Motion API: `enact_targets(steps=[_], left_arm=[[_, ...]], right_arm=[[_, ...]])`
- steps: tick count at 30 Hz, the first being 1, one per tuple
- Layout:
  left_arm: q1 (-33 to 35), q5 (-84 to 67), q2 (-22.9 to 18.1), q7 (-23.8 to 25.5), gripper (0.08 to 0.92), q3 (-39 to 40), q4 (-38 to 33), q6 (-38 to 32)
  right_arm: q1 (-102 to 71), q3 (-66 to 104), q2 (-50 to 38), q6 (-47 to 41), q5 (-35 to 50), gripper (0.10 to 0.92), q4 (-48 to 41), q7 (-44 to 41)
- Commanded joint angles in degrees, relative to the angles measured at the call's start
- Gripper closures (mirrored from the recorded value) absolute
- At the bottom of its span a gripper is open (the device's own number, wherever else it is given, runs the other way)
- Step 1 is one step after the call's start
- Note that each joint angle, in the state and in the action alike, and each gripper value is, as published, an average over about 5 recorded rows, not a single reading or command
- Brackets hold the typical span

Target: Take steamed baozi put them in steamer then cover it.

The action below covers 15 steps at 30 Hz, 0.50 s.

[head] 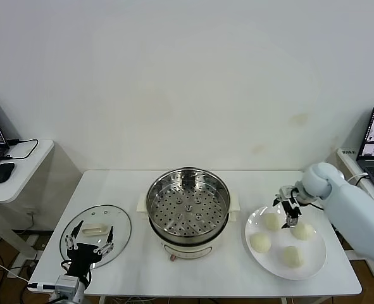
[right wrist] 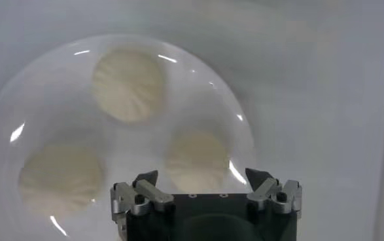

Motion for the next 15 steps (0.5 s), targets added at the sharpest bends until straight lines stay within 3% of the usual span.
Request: enact_targets(steps=[1,15], left_arm=[[-0.18,0.09,-0.18,0.07,0.177,0.02,0.52,0.06],[-0.49,0.29,-0.22,0.18,0.177,0.14,1.35,0.07]], right_arm=[[-0.38,-0.87,2.13,0.20,-1.89,0.203,-2.47,0.95],[-0.79,-0.19,2.91,0.23,-2.25,0.203,-4.60,1.91]])
